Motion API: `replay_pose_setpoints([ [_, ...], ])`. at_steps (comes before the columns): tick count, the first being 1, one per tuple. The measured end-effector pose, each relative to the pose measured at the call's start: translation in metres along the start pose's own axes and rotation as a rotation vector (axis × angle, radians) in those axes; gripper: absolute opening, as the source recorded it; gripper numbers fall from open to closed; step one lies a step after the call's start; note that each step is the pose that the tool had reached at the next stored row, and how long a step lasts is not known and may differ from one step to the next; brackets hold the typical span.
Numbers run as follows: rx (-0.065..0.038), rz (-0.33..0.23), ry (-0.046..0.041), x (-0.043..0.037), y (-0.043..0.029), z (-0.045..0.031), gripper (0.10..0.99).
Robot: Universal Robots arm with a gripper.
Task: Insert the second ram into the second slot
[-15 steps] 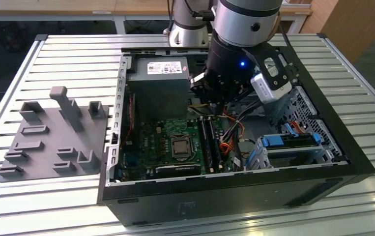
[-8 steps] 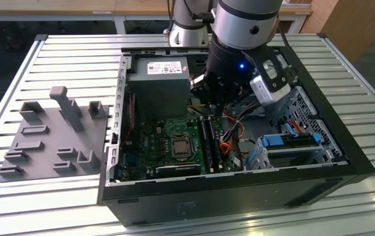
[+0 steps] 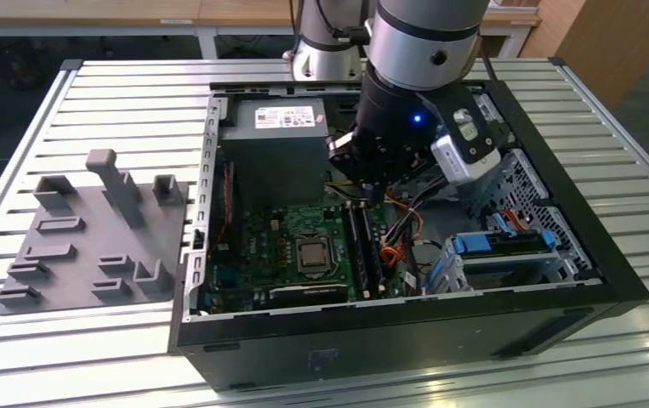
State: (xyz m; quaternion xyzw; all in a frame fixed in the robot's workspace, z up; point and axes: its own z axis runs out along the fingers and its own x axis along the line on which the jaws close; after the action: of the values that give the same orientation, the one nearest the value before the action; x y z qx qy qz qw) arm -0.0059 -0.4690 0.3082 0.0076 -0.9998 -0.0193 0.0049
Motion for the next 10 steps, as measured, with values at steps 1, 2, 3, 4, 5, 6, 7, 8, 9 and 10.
replay_pose_setpoints([
  [1, 0.000, 0.000, 0.0000, 0.0000, 0.0000, 0.0013, 0.106],
  [2, 0.000, 0.000, 0.0000, 0.0000, -0.0001, 0.0021, 0.106],
  [3, 0.000, 0.000, 0.0000, 0.0000, -0.0001, 0.0027, 0.106],
  [4, 0.000, 0.000, 0.0000, 0.0000, -0.0001, 0.0033, 0.106],
  [5, 0.000, 0.000, 0.0000, 0.0000, -0.0002, 0.0039, 0.106],
  [6, 0.000, 0.000, 0.0001, 0.0000, -0.0002, 0.0043, 0.106],
  [7, 0.000, 0.000, 0.0000, 0.0000, -0.0002, 0.0048, 0.106],
  [8, 0.000, 0.000, 0.0000, 0.0000, -0.0002, 0.0053, 0.106],
  [9, 0.000, 0.000, 0.0000, 0.0000, -0.0002, 0.0058, 0.106],
  [10, 0.000, 0.000, 0.0000, 0.0000, -0.0003, 0.0062, 0.106],
])
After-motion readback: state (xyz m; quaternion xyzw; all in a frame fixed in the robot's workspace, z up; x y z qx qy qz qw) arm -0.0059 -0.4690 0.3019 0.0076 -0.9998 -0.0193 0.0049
